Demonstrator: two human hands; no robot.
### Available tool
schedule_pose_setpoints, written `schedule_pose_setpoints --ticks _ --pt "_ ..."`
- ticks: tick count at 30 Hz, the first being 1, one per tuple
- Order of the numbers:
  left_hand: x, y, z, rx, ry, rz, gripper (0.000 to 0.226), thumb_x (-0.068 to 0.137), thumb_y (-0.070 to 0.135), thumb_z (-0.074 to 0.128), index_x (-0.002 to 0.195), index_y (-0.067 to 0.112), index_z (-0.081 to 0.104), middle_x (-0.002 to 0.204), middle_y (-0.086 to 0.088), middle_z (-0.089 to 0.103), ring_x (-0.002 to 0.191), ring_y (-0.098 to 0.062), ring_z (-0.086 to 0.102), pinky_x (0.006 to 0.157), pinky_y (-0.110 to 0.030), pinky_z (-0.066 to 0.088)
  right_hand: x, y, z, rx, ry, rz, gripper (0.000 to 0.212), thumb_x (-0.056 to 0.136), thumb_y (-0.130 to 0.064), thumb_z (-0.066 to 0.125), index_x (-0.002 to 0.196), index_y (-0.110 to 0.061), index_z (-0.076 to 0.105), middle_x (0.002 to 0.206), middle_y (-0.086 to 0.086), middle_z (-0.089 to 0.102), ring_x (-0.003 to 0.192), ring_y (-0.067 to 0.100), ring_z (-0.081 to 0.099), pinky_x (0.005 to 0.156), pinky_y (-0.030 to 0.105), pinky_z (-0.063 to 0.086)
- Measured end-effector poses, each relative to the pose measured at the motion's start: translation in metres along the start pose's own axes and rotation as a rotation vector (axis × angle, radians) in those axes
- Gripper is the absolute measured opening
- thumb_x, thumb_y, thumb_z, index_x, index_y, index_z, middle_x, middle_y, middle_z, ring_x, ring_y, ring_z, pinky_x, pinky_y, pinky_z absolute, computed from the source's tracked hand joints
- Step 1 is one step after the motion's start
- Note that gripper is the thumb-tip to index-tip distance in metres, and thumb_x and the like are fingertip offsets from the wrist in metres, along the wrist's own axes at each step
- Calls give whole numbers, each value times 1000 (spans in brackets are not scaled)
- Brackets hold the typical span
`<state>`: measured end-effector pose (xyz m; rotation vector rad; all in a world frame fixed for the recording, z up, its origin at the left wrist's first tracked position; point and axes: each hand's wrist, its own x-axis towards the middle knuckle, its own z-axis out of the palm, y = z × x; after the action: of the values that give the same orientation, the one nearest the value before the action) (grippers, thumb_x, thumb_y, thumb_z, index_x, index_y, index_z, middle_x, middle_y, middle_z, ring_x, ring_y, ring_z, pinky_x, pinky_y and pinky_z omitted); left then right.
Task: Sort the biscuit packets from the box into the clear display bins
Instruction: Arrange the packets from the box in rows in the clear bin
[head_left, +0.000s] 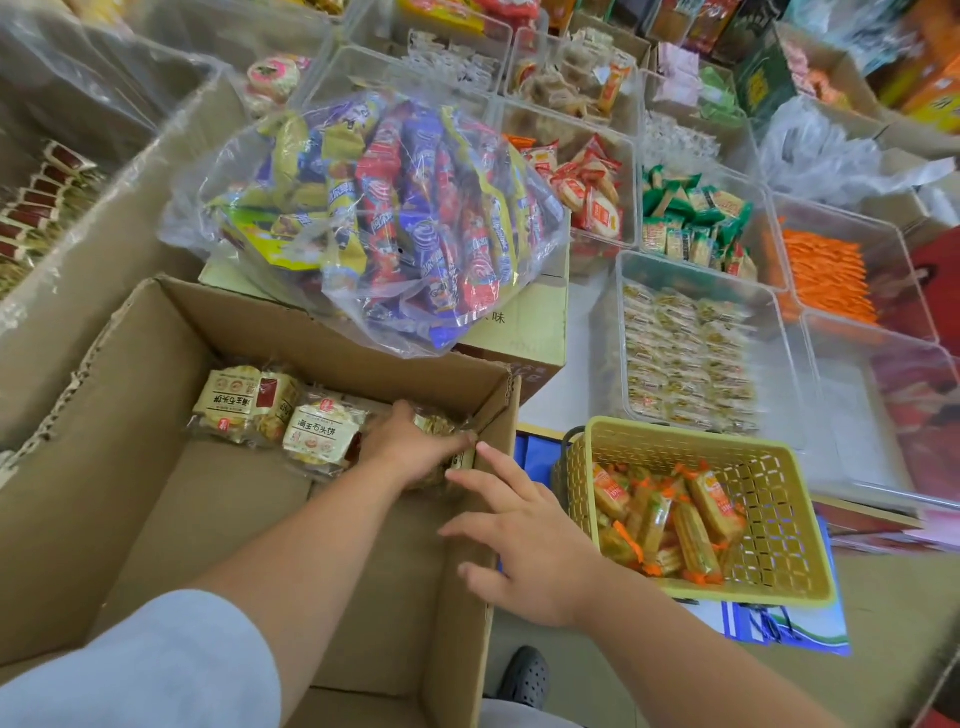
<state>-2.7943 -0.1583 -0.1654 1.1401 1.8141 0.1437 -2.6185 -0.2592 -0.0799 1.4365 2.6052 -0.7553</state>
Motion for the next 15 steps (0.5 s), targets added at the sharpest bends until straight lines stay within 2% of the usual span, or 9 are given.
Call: schedule_pose_setpoints --ticks 3,5,9,12,15 --pt "1 -1 7 33 -15 -23 126 44 77 80 150 27 35 160 -15 27 139 -40 46 103 -47 46 0 -1 -1 -1 -5 1 41 89 -56 48 127 -45 60 163 -15 20 152 7 -21 111 54 31" --pt "4 -4 12 66 4 -24 117 54 65 88 150 25 35 158 -17 26 137 -40 48 104 -48 47 0 -2 -2 4 -13 5 42 89 -55 48 128 -45 60 163 -16 19 152 6 -23 112 54 29" --pt "6 -11 16 29 75 -14 101 59 53 89 144 23 45 148 -14 40 126 -37 56 95 -42 50 0 -2 -4 4 -23 7 41 90 -56 47 128 -46 59 164 -17 17 152 6 -23 114 53 26" --pt "6 -21 14 -50 149 -23 92 60 52 86 139 23 50 141 -11 48 120 -34 59 82 -36 44 0 -2 -5 1 -32 16 42 90 -56 47 128 -46 59 164 -17 18 151 6 -24 115 54 25" --pt "6 -29 14 -92 196 -44 92 61 53 86 139 23 48 141 -12 48 119 -36 59 81 -38 43 0 -3 -6 -1 -38 17 42 90 -56 47 128 -46 59 165 -17 18 151 6 -24 115 55 25"
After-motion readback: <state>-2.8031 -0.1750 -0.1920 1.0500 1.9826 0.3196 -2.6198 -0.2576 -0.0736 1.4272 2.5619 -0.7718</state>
